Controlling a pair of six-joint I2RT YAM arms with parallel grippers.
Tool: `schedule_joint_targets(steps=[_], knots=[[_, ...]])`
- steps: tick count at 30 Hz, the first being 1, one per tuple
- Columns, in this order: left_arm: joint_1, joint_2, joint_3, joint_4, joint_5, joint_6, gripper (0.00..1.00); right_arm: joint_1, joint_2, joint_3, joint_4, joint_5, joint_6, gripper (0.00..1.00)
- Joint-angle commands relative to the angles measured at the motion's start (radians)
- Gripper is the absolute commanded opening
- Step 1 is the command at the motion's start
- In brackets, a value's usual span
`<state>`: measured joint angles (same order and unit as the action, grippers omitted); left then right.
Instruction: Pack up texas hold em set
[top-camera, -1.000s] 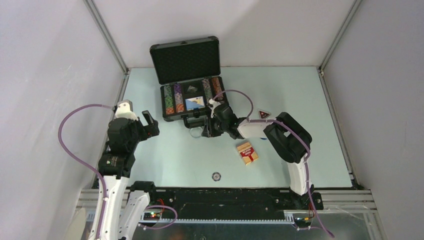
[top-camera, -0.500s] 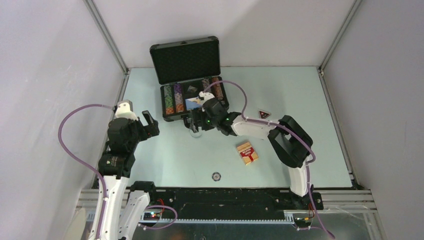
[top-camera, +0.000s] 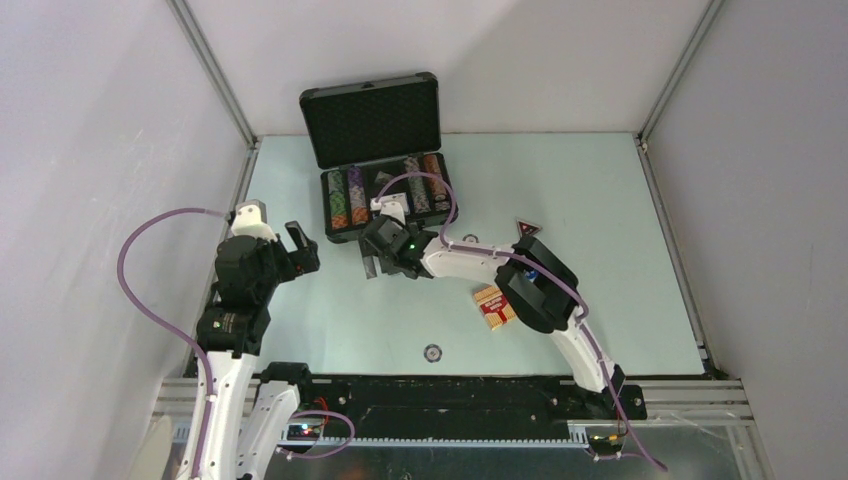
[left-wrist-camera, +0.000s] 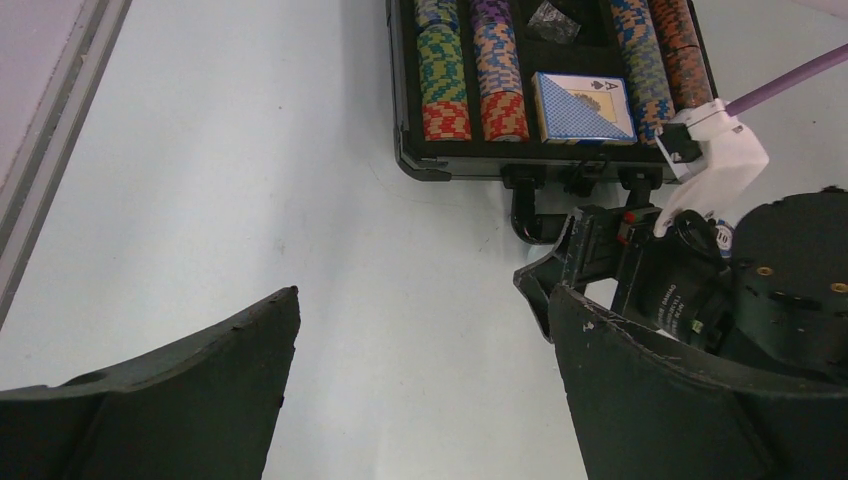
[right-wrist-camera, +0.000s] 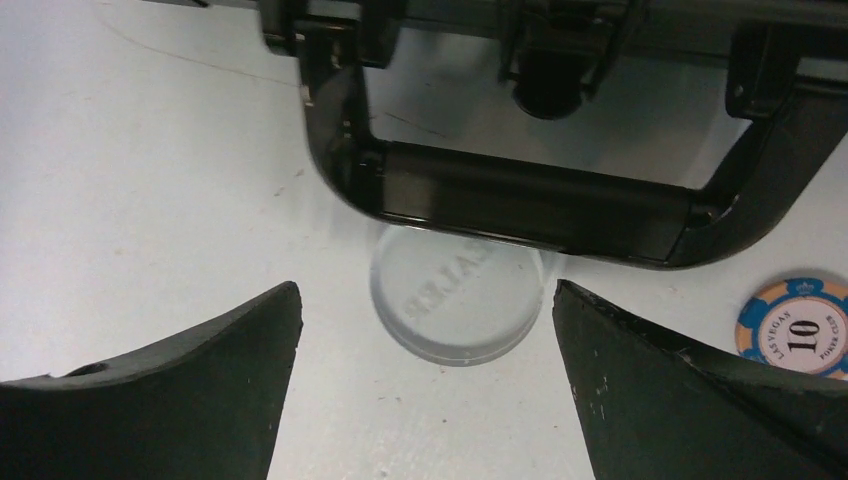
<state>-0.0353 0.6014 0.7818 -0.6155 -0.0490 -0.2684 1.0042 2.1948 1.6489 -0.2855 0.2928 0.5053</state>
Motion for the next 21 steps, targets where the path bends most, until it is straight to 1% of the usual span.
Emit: schedule_joint_targets(steps=[1, 4, 13, 17, 21], knots=[[-0.005, -0.009, 0.010, 0.016, 0.016, 0.023, 0.98, -0.003, 0.032, 0.064, -0.071, 0.108, 0.059, 1.00], [-0.006, -0.010, 0.009, 0.016, 0.018, 0.023, 0.98, -0.006, 0.053, 0.079, -0.077, 0.120, 0.057, 0.99], [-0.014, -0.013, 0.010, 0.017, 0.017, 0.023, 0.98, -0.016, 0.160, 0.200, -0.126, 0.122, 0.031, 0.98], [-0.017, -0.013, 0.010, 0.016, 0.017, 0.024, 0.98, -0.017, 0.188, 0.226, -0.151, 0.142, 0.025, 0.92], [-0.016, -0.013, 0.010, 0.017, 0.018, 0.024, 0.98, -0.015, 0.195, 0.214, -0.151, 0.165, 0.018, 0.81]])
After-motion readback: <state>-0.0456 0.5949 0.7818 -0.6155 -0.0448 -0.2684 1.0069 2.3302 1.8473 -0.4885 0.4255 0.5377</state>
